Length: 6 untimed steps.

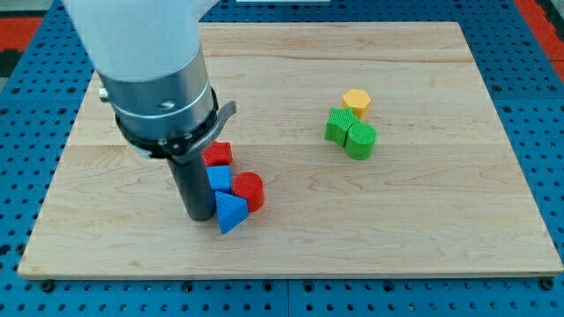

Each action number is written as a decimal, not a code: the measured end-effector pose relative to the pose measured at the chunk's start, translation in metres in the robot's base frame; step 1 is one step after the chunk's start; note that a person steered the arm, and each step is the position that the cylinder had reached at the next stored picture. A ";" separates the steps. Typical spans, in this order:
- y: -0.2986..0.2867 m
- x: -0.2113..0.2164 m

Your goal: Separate the blue blocks from each other

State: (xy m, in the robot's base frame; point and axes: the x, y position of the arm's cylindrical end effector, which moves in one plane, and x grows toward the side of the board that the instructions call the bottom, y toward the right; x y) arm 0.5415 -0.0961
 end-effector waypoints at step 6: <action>0.026 -0.121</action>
